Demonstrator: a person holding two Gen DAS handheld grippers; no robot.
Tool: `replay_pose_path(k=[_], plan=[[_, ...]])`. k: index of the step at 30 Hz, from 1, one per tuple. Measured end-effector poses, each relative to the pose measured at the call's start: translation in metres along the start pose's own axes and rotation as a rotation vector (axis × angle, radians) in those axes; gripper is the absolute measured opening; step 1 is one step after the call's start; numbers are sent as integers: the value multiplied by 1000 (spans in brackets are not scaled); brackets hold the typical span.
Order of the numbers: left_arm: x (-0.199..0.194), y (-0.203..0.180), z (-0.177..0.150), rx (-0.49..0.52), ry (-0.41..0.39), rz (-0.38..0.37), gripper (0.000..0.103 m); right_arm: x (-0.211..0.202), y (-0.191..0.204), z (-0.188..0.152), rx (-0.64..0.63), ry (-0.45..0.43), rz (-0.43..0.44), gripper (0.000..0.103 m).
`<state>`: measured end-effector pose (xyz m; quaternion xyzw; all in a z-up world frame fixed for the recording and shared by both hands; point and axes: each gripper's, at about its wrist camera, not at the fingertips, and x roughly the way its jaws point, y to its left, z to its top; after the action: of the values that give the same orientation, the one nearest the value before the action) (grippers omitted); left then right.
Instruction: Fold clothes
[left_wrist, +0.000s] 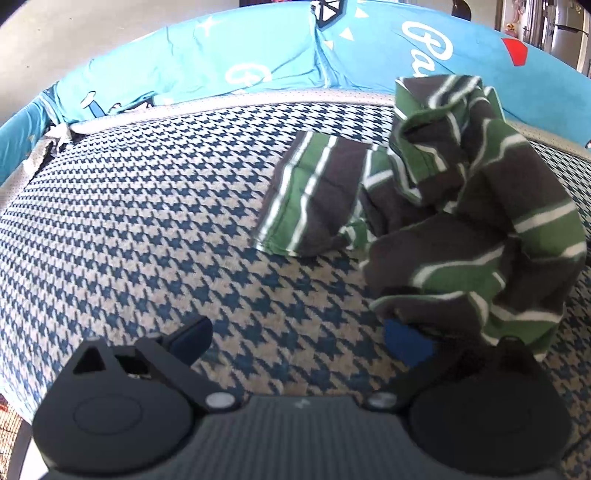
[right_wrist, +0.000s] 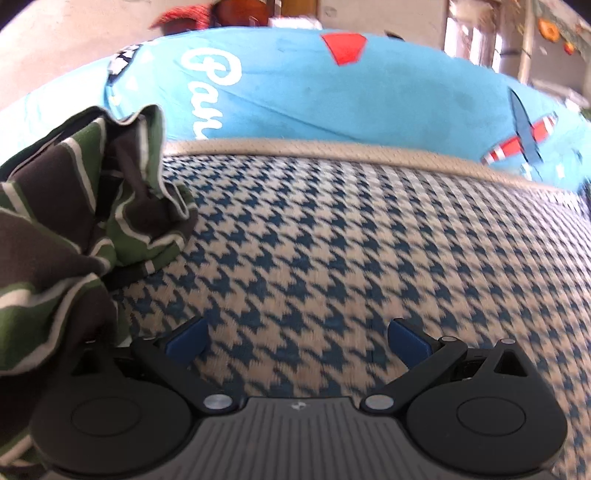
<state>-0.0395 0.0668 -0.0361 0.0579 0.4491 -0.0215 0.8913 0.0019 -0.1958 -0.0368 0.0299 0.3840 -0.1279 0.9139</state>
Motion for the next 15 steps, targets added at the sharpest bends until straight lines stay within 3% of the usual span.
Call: replay_pose_path(k=[4, 10, 15], plan=[[-4, 9, 2, -26, -10, -9, 103, -21, -2, 0, 7, 49, -28, 103], [-12, 20, 1, -59, 15, -39, 103, -68, -9, -8, 27, 12, -45, 103], [-22, 19, -8, -59, 30, -52, 103, -98, -9, -22, 38, 65, -36, 103]])
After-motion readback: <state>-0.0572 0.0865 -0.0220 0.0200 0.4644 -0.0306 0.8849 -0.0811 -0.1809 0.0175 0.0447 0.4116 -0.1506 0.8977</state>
